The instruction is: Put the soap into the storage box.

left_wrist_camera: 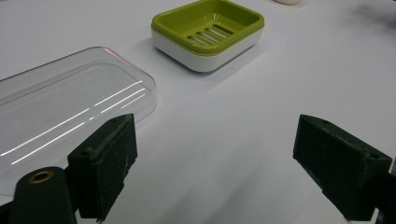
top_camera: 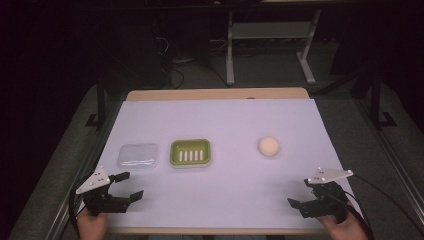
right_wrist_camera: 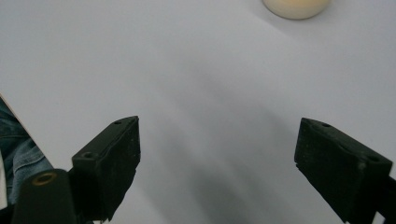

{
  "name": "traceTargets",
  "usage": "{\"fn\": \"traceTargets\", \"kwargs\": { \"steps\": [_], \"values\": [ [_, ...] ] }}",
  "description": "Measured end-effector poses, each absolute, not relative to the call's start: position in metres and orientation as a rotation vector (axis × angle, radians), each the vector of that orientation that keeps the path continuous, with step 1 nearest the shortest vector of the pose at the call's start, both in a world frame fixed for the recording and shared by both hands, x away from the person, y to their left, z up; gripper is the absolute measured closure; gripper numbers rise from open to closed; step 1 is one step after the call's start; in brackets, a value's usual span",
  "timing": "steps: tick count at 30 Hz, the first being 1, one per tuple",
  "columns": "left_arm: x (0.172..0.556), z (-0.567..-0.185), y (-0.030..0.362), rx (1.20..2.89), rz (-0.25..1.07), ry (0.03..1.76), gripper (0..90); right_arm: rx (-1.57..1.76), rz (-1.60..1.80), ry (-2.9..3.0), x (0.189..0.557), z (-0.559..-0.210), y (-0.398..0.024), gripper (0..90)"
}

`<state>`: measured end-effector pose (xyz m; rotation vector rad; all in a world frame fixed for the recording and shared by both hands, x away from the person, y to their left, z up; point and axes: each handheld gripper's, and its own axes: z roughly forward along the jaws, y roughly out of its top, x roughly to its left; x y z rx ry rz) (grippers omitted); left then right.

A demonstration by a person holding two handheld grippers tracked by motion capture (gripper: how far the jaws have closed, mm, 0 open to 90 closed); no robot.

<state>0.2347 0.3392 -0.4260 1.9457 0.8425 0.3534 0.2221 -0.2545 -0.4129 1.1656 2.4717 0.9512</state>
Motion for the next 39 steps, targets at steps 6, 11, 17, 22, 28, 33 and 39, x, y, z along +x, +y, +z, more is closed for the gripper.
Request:
{"fn": "traceTargets", "kwargs": {
  "steps": [6, 11, 17, 22, 28, 33, 39],
  "values": [
    [0.235, -0.426, 0.339, 1.948, 0.353, 0.838, 12.8, 1.212, 0.901, 2.492, 0.231, -0.411, -0.255, 13.8],
    [0.234, -0.426, 0.339, 1.945, 0.353, 0.843, 12.8, 1.230, 0.896, 2.498, 0.241, -0.405, -0.255, 13.8],
    [0.235, -0.426, 0.339, 1.944, 0.350, 0.839, 12.8, 1.234, 0.838, 2.522, 0.260, -0.399, -0.253, 13.9],
    [0.234, -0.426, 0.339, 1.944, 0.351, 0.840, 12.8, 1.239, 0.817, 2.539, 0.275, -0.393, -0.250, 14.0],
    [0.234, -0.425, 0.340, 1.945, 0.347, 0.843, 12.8, 1.216, 0.794, 2.556, 0.295, -0.384, -0.243, 14.3],
    [0.235, -0.426, 0.341, 1.934, 0.350, 0.841, 12.8, 1.229, 0.780, 2.575, 0.313, -0.381, -0.237, 14.2],
    [0.235, -0.425, 0.341, 1.936, 0.349, 0.842, 12.9, 1.203, 0.747, 2.597, 0.334, -0.379, -0.226, 14.3]
  ]
}}
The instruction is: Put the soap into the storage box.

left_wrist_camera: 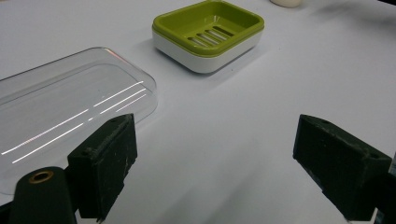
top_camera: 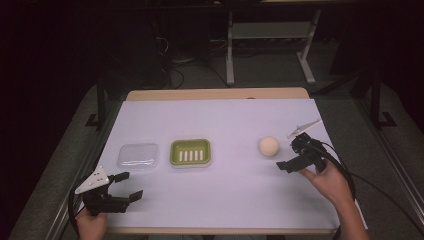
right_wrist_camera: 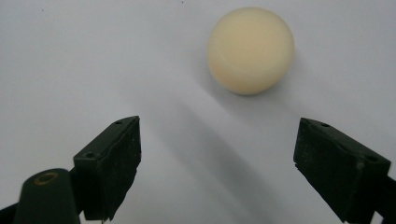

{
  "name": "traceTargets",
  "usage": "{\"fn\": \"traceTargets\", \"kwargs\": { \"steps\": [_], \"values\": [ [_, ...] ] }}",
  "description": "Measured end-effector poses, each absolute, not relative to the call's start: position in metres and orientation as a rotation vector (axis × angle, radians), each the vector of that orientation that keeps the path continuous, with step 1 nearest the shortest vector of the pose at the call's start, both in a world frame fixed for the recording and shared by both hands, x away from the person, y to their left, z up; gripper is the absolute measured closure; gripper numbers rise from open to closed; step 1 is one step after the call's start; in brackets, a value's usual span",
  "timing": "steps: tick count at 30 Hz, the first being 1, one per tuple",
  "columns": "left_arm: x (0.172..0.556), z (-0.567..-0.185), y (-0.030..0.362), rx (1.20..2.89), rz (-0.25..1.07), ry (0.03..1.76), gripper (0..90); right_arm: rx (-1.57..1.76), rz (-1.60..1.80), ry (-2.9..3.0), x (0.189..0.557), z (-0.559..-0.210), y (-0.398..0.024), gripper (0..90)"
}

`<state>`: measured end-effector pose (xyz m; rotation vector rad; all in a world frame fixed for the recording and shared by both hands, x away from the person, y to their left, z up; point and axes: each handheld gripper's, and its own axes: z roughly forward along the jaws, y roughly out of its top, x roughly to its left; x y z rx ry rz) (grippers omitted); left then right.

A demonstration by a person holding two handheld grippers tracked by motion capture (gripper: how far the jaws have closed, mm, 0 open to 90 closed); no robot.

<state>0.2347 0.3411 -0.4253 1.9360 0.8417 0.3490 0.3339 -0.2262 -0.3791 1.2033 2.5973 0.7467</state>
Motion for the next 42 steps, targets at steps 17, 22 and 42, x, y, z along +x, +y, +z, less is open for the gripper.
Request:
{"fn": "traceTargets", "kwargs": {
  "steps": [17, 22, 42],
  "values": [
    [0.235, -0.425, 0.341, 1.939, 0.346, 0.836, 12.8, 1.194, 0.663, 2.658, 0.371, -0.373, -0.203, 14.3],
    [0.235, -0.425, 0.341, 1.937, 0.345, 0.838, 12.8, 1.192, 0.658, 2.670, 0.380, -0.371, -0.196, 14.3],
    [0.235, -0.425, 0.342, 1.931, 0.342, 0.838, 12.8, 1.239, 0.477, 2.720, 0.419, -0.398, -0.173, 14.4]
  ]
}}
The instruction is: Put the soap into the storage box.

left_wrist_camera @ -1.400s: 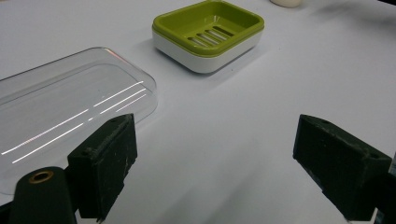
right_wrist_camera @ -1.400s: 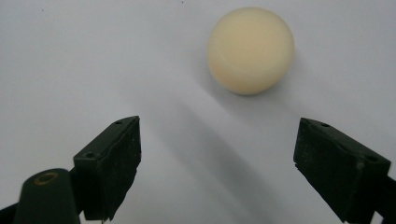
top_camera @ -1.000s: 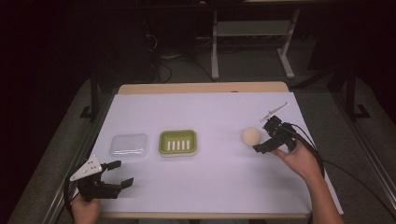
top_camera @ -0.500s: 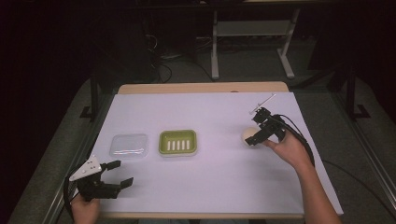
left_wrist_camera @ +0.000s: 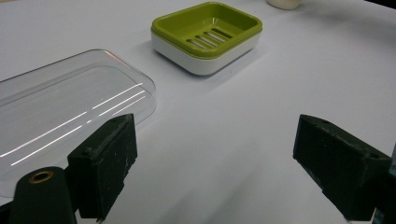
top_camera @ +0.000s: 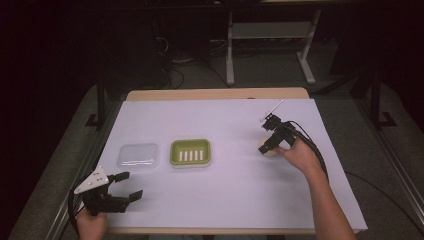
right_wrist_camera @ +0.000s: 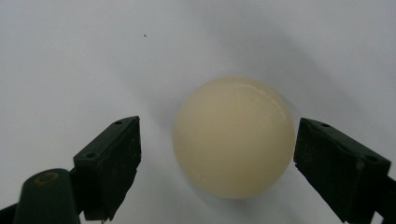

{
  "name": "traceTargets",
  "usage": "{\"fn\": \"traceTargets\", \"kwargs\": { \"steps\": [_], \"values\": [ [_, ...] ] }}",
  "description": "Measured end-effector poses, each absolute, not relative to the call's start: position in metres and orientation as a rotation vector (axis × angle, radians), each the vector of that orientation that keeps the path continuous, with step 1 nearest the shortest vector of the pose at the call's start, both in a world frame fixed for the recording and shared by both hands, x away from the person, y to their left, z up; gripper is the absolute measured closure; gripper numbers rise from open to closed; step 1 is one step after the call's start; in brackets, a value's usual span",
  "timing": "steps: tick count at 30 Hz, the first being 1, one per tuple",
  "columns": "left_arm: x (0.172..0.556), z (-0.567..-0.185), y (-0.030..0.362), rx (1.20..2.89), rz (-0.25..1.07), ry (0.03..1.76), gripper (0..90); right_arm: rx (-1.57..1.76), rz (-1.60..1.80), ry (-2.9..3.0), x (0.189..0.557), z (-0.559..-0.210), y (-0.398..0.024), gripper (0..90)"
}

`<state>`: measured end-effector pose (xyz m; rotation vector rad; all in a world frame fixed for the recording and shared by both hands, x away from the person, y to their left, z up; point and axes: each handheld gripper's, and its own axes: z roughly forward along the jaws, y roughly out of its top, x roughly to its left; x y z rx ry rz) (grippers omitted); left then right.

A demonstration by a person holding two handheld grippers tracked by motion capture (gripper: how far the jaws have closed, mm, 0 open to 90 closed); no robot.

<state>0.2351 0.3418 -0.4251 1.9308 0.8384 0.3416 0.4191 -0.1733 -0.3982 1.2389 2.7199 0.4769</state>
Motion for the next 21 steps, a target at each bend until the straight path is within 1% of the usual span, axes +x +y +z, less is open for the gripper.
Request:
{"fn": "traceTargets", "kwargs": {
  "steps": [14, 21],
  "values": [
    [0.235, -0.425, 0.343, 1.936, 0.343, 0.835, 12.8, 1.304, 0.379, 2.738, 0.432, -0.417, -0.173, 15.6],
    [0.235, -0.425, 0.343, 1.932, 0.341, 0.839, 12.8, 1.304, 0.381, 2.743, 0.434, -0.419, -0.172, 19.3]
  ]
}}
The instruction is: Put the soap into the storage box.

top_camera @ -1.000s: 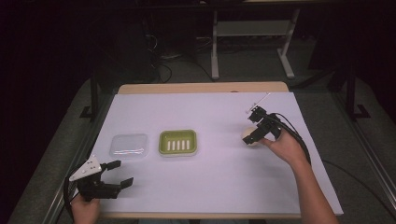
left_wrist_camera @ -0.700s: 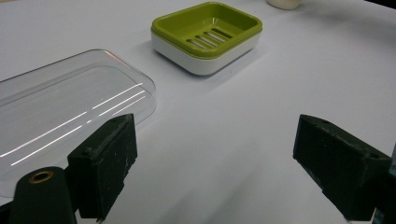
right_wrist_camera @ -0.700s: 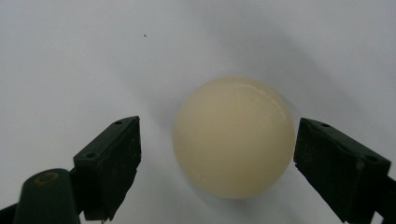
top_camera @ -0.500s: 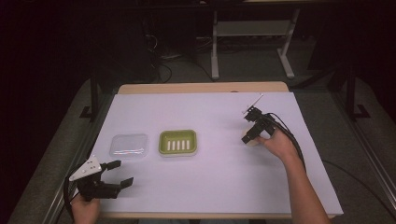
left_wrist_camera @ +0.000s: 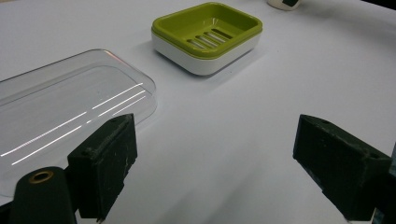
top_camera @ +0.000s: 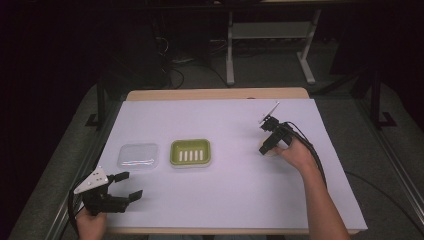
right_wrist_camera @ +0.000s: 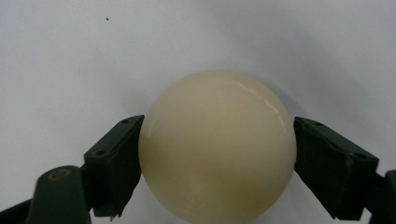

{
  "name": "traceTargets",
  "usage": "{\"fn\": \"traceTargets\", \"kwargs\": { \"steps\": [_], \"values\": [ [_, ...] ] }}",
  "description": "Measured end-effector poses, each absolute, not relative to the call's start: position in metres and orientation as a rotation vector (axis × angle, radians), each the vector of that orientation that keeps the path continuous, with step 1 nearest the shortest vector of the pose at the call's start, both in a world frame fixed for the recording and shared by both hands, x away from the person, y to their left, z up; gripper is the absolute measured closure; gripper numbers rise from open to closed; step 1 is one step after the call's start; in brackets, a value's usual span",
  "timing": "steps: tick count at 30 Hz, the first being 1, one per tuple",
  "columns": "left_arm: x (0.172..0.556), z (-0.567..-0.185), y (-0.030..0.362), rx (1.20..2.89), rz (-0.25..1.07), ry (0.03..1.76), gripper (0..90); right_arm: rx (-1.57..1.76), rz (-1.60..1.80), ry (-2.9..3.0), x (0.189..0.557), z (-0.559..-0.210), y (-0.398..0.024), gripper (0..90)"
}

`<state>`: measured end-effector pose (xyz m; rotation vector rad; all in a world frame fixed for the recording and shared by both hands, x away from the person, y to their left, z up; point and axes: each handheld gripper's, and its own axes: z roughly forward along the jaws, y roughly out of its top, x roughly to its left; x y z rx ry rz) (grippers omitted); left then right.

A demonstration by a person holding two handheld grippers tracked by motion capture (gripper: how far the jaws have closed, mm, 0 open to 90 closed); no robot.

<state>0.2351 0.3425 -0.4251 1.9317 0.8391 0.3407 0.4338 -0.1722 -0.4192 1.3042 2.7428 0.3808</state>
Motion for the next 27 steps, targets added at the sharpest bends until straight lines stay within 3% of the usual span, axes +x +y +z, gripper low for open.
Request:
{"fn": "traceTargets", "kwargs": {
  "steps": [7, 27],
  "values": [
    [0.2349, -0.4253, 0.3420, 1.930, 0.340, 0.838, 12.8, 1.280, 0.366, 2.755, 0.4337, -0.4196, -0.1698, 23.3],
    [0.2350, -0.4250, 0.3431, 1.931, 0.343, 0.835, 12.8, 1.271, 0.423, 2.769, 0.4314, -0.4127, -0.1719, 23.9]
  ]
}}
